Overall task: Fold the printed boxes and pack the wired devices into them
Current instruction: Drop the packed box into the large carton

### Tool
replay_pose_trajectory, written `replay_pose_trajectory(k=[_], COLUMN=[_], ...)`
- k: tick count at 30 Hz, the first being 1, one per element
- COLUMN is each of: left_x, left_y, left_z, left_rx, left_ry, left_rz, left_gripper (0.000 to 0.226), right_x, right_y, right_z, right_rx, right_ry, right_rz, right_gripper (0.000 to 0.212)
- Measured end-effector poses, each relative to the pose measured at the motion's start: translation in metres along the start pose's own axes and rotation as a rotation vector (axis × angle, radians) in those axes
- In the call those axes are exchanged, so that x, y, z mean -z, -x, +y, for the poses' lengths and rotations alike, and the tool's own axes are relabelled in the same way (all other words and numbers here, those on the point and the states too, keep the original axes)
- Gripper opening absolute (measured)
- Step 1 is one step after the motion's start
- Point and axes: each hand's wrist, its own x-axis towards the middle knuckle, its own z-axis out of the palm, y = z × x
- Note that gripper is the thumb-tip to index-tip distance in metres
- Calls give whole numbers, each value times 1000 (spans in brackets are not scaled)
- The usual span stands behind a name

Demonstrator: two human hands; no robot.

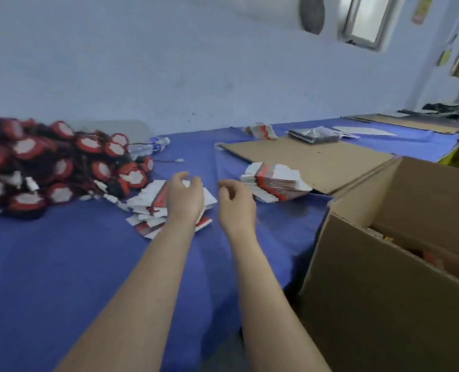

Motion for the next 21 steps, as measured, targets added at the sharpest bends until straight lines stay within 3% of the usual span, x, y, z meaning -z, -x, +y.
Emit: replay_pose_trajectory(k=[4,8,12,18,21], left_x=[49,61,62,63,67], left_y=[-41,-62,-75,-79,-78], left_z=[-38,-55,-67,-82,-81], left_rx=[191,226,233,276,271], left_ry=[-22,50,81,171,195], left_rz=[76,69,73,49,53], left_gripper=[45,45,39,37,38], right_x=[-65,-108,-128,-145,-146], right_y=[-16,-36,-42,-24,-20], right_z=[28,37,48,48,43], right_rx=[-70,102,83,124,102], right_ry=[204,463,824,872,857], right_rz=[-149,-200,-499,-225,-226], right_gripper=[36,40,67,43,42])
